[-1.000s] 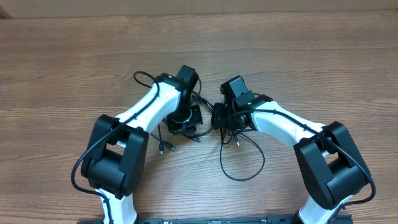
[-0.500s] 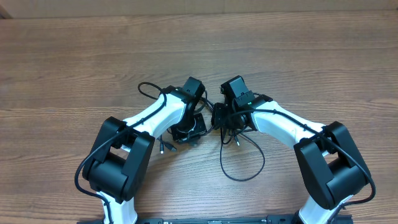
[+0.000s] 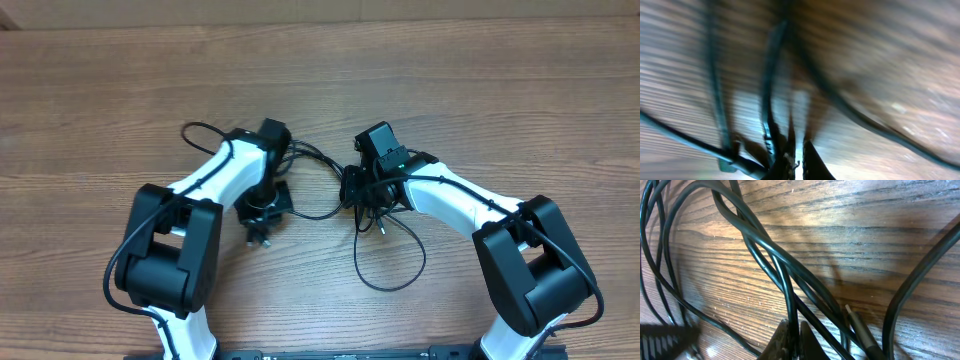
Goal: Untangle cables
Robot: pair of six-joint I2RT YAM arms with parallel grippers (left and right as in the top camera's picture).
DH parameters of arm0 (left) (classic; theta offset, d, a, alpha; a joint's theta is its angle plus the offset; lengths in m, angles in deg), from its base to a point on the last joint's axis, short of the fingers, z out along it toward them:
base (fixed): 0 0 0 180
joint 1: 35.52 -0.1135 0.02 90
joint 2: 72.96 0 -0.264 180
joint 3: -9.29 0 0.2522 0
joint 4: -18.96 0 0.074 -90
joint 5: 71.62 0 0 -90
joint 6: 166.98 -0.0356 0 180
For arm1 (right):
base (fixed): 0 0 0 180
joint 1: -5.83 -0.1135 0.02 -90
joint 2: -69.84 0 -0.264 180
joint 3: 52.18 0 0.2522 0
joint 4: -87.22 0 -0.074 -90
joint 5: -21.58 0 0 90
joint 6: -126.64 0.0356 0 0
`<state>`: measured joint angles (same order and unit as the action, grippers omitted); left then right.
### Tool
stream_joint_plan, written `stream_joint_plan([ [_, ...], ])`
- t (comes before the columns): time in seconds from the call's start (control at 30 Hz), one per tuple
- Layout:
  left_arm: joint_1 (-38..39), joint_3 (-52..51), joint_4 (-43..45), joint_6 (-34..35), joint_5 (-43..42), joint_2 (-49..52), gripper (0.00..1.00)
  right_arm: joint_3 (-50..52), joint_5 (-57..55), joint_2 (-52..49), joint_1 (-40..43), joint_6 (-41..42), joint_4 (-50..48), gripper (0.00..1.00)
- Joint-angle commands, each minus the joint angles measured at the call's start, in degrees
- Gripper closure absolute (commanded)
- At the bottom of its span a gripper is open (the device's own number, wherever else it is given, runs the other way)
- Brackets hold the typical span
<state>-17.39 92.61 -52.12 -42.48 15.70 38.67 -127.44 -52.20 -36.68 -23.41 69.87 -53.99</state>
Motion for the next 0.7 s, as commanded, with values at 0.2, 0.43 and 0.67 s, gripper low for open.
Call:
stream_joint_plan([
  [0.2, -8.8, -0.9, 4.0, 3.3, 18.6, 0.4, 0.91, 0.4, -0.4, -0.2, 0.0, -0.1, -0.2, 0.96],
  [0.43, -11.8, -1.0, 11.3, 3.2, 16.3, 0.5, 0.91, 0.4, -0.4, -0.2, 0.0, -0.1, -0.2, 0.96],
  [0.67, -11.3, -1.0, 14.6, 3.1, 12.2, 0.5, 0.90, 0.4, -0.4, -0.2, 0.0, -0.1, -0.2, 0.95],
])
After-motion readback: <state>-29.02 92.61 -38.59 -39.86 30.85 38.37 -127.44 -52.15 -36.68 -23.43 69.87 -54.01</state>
